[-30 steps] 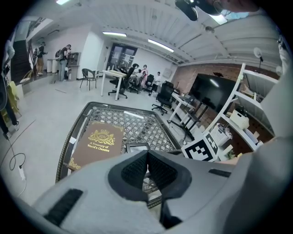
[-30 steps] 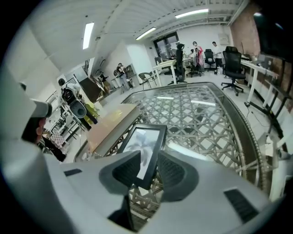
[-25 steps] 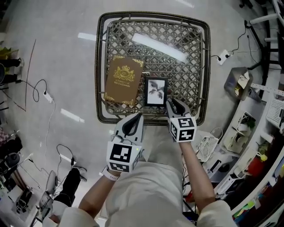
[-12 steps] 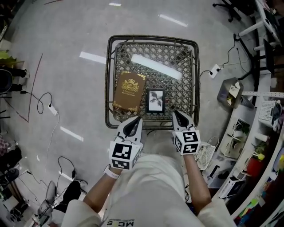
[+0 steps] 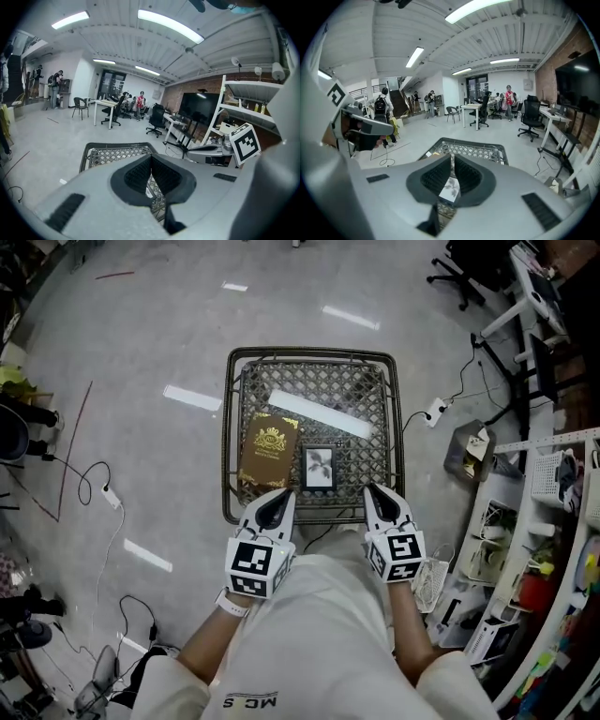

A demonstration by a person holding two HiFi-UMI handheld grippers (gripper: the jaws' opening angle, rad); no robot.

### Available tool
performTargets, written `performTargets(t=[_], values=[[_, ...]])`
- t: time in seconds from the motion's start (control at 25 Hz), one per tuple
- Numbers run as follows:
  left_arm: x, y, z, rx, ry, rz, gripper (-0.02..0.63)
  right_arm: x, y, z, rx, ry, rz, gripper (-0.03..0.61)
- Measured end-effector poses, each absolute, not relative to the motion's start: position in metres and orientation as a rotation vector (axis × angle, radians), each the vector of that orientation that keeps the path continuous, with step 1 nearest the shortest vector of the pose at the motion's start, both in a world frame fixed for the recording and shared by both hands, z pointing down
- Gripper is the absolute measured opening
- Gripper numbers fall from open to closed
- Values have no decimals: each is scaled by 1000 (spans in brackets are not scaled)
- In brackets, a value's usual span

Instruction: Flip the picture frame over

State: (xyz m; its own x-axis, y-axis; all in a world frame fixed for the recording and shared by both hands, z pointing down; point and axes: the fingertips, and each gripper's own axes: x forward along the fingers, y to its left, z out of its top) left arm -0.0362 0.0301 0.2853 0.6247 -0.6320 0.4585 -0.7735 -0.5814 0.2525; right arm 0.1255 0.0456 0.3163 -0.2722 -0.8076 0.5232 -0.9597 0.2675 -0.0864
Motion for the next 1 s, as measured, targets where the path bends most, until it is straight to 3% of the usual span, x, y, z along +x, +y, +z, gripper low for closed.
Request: performTargets(t=[1.0], values=[[-27,46,189,2699,-1132,326,25,88,64,196,1690,-2411,238,28]])
